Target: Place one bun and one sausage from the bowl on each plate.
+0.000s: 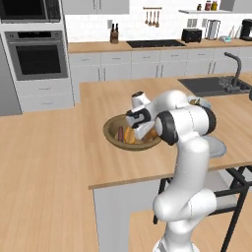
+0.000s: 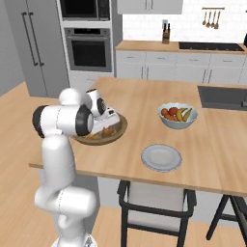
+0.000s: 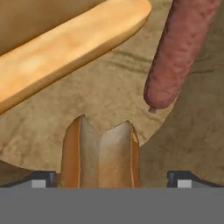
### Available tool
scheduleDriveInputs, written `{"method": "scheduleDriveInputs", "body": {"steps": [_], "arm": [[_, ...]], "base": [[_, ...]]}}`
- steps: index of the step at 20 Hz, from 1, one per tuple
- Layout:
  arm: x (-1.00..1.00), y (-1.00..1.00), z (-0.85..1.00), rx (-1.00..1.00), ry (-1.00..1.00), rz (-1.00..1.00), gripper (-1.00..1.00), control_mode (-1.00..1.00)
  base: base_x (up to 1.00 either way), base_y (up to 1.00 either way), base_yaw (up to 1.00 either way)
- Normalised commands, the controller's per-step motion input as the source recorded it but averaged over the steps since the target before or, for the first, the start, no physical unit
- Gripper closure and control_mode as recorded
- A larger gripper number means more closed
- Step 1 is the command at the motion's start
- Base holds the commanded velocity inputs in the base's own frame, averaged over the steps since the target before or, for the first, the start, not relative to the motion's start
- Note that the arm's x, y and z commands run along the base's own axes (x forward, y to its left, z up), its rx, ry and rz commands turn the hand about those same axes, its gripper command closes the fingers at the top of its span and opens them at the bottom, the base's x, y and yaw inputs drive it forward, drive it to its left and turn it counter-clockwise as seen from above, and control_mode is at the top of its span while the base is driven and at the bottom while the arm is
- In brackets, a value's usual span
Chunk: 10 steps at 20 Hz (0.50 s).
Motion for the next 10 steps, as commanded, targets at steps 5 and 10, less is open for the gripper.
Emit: {"method": "scheduleDriveInputs", "body": {"steps": [5, 10], "arm": [[-0.07, -0.33, -0.85, -0.11, 0.07, 0.0, 1.0, -1.0], [-0.21, -0.61, -0.25, 0.03, -0.02, 0.0, 1.0, -1.0]], "base": [[0.0, 0.0, 0.0], [0.0, 0.0, 0.0]]}}
